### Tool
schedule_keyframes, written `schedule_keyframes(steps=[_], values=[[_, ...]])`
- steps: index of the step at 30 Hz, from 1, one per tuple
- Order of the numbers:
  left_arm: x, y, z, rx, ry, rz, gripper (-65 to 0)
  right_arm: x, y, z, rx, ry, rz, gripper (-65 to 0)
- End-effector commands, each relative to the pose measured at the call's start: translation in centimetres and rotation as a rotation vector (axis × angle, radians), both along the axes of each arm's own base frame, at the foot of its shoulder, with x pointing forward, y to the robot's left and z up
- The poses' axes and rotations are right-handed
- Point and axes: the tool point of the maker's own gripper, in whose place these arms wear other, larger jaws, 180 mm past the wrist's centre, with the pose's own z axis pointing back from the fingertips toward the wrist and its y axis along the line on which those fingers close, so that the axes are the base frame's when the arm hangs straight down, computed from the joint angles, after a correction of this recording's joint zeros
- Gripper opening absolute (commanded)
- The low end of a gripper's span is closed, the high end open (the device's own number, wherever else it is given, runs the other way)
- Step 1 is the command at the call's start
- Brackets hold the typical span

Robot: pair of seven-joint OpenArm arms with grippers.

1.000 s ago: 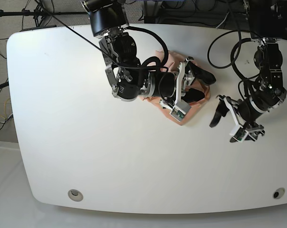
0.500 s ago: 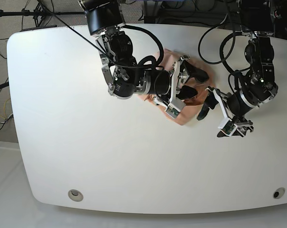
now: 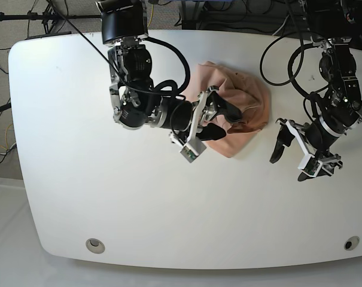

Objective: Fold the T-shirt properly
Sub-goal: 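Open the left gripper and lift it away from the bundle, then grasp the peach shirt's edge with the right gripper and drag it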

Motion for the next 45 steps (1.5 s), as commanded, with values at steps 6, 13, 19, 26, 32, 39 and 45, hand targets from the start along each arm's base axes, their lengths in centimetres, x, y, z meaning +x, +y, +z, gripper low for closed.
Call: schedule_keyframes(steps=[6,13,19,26,32,39,45], values=[[-1.1,3.4,-1.1,0.074,0.093,0.088,-18.9,1.1,-1.9,0.6,-0.001,-0.034,-0.036,-27.1],[-3.5,6.4,-3.6,0.146,0.244,0.176,-30.0,0.5,-2.0,-0.1,-0.013,-0.016,-0.033,-27.6],[-4.9,8.7,-4.5,0.194,0.340,0.249,-55.9,0.3,-1.9,-0.3,-0.014,-0.010,-0.032,-43.3],[-6.0,11.3,-4.4,0.226,0.380,0.319,-64.5,0.1,-2.2,-0.8,-0.025,0.000,-0.032,-65.0],[-6.5,11.7,-4.6,0.234,0.391,0.326,-65.0,-0.5,-2.8,-1.9,-0.046,0.024,-0.033,-62.9],[-6.7,12.0,-4.6,0.247,0.397,0.325,-65.0,-1.3,-2.9,-4.8,-0.078,0.112,-0.011,-65.0],[-6.7,12.0,-4.6,0.246,0.397,0.323,-65.0,-1.6,-1.9,-6.3,-0.098,0.150,0.036,-65.0]])
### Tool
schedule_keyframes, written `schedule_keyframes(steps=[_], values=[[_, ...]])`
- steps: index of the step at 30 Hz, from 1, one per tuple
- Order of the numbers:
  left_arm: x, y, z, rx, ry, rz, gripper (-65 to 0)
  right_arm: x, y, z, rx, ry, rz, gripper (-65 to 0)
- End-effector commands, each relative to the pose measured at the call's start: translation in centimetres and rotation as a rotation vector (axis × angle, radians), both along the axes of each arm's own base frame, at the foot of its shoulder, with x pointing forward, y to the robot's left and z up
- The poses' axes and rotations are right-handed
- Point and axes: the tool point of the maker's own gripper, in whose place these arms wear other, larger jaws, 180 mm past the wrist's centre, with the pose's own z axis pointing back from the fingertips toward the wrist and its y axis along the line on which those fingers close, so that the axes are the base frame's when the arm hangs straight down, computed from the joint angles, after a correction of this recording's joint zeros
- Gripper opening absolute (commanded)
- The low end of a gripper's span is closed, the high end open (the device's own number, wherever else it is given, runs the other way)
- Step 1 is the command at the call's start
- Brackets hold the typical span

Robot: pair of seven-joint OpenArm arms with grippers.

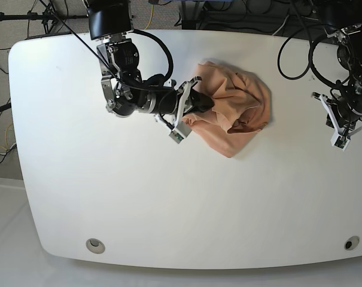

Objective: Fold the T-shirt properly
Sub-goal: 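Grasp the peach shirt's edge with the right gripper and drag it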

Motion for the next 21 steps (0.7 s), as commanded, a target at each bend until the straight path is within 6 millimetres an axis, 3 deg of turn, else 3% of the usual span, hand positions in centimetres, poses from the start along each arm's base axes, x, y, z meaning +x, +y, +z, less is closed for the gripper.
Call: schedule_keyframes(steps=[1,11,15,21], values=[[0.8,0.2,1.3,0.014,-0.041,-0.011,-65.0,1.5,0.8,1.5,0.050,-0.042,-0.002,-65.0],[0.8,0.1,1.2,0.011,-0.042,-0.015,-65.0,2.7,2.3,2.2,0.056,-0.071,0.038,-65.0],[0.8,0.1,1.2,0.011,-0.042,-0.015,-65.0,2.5,3.9,3.0,0.078,-0.084,0.069,-65.0],[0.8,0.1,1.2,0.011,-0.042,-0.015,-65.0,1.7,7.0,2.6,0.092,-0.044,0.138,-65.0]])
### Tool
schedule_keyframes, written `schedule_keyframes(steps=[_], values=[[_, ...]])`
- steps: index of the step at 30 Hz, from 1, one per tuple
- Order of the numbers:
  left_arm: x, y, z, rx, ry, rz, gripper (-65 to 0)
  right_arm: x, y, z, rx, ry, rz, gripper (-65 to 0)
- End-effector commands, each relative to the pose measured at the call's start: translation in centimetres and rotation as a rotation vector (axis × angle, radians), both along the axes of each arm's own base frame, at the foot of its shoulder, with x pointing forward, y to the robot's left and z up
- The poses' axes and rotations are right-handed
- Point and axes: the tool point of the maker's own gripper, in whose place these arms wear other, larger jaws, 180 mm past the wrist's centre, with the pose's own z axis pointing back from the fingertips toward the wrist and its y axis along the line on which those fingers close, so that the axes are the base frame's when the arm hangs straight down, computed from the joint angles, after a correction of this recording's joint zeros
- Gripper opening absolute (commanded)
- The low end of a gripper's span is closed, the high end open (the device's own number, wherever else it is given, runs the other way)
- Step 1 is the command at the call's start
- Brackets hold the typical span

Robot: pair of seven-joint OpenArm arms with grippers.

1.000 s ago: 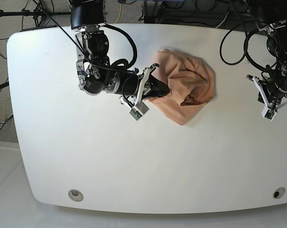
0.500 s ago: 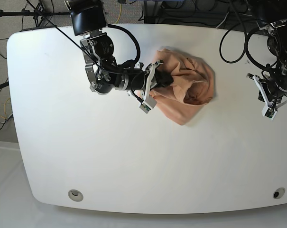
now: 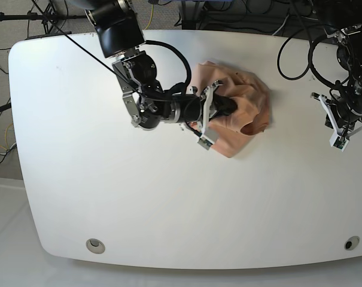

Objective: Fold the T-shirt properly
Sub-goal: 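Grasp the peach shirt's edge with the right gripper and drag it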

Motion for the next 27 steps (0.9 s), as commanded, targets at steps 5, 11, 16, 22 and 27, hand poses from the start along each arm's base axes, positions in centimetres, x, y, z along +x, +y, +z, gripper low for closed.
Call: schedule_keyframes(steps=[5,11,16,22,27], values=[[0.8,0.3,1.3,0.013,-0.042,-0.008,-65.0,0.3,4.1,1.2,0.065,0.018,0.056,-65.0],[0.8,0.3,1.3,0.013,-0.042,-0.008,-65.0,-0.3,7.1,2.3,0.099,-0.020,0.117,-65.0],[0.7,-0.1,1.0,-0.002,-0.043,-0.002,-65.0,-0.3,8.2,3.4,0.106,-0.054,0.156,-65.0],[0.7,-0.3,0.9,-0.006,-0.042,-0.006,-65.0,0.3,8.8,4.7,0.124,-0.082,0.161,-65.0],[0.9,-0.9,0.7,-0.025,-0.047,-0.007,-65.0,1.4,8.8,5.7,0.126,-0.114,0.161,-65.0]])
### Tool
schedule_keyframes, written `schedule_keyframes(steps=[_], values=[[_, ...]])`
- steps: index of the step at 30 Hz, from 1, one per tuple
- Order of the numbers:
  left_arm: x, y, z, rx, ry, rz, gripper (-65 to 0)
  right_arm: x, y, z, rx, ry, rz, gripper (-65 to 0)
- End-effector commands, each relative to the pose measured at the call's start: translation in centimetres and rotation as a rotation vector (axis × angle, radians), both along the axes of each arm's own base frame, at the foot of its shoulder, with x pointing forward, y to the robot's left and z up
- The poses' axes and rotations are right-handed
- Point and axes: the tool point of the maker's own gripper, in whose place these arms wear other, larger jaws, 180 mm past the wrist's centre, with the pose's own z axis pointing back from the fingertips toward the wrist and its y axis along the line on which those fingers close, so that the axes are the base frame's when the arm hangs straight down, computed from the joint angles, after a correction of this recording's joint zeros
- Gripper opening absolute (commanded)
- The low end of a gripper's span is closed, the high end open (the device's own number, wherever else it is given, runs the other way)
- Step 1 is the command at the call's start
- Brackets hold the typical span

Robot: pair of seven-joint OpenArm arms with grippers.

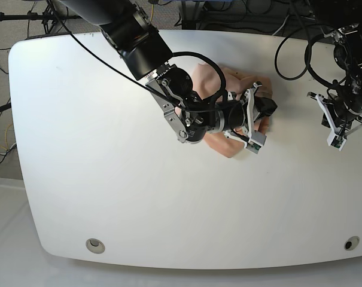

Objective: Fold the T-shirt properly
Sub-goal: 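Grasp the peach shirt's edge with the right gripper and drag it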

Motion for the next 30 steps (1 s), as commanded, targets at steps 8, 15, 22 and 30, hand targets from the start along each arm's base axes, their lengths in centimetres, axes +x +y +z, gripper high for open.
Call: schedule_keyframes(steps=[8,15,22,30], values=[[1.7,-1.1,1.5,-0.026,-0.072,-0.013,-65.0,4.7,-2.4,2.6,0.049,-0.061,-0.103,-65.0],[1.8,-1.5,1.4,-0.026,-0.067,-0.026,-65.0,6.3,-4.8,2.1,0.033,-0.060,-0.165,-57.9],[1.8,-1.6,1.3,-0.025,-0.064,-0.029,-65.0,6.4,-5.0,1.9,0.029,-0.057,-0.169,-13.5],[1.7,-1.5,1.3,-0.023,-0.064,-0.027,-65.0,6.9,-4.7,2.5,0.066,-0.070,-0.193,-10.8]])
